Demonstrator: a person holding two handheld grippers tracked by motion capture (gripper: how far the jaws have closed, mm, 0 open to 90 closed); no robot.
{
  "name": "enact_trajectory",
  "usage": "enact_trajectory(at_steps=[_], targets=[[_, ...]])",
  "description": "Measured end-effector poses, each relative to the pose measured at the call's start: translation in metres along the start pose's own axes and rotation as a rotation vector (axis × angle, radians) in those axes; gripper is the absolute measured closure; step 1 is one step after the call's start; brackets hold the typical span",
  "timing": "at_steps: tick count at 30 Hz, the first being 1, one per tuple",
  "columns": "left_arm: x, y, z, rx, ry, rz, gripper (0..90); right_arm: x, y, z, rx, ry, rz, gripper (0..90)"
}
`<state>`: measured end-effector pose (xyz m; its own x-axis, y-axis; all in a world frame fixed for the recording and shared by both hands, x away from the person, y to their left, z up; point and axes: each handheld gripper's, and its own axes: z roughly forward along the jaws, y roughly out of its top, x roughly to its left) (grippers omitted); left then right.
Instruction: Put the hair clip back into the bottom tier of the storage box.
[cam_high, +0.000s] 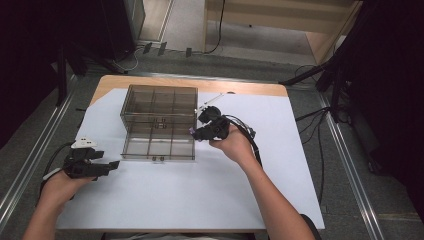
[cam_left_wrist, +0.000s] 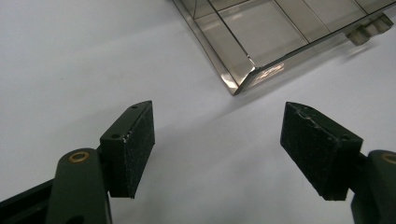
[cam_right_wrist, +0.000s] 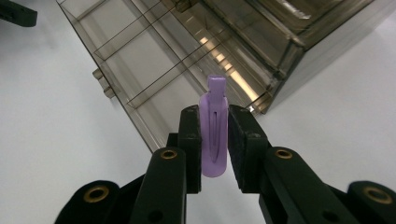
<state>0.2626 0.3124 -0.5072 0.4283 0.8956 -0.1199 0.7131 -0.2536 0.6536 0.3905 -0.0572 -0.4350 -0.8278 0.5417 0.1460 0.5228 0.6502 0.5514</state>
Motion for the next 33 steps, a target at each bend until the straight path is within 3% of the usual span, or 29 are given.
enact_trajectory(at_steps=[24,33], targets=[[-0.001,-0.002,-0.002,0.001,0.002,0.000,27.1,0.018,0.013,0.030,0.066,-0.002,-0.044,77.7],[0.003,-0.007,-0.011,-0.008,0.016,-0.011,27.1,0.022,0.015,0.045,0.105,0.007,-0.062,77.8]])
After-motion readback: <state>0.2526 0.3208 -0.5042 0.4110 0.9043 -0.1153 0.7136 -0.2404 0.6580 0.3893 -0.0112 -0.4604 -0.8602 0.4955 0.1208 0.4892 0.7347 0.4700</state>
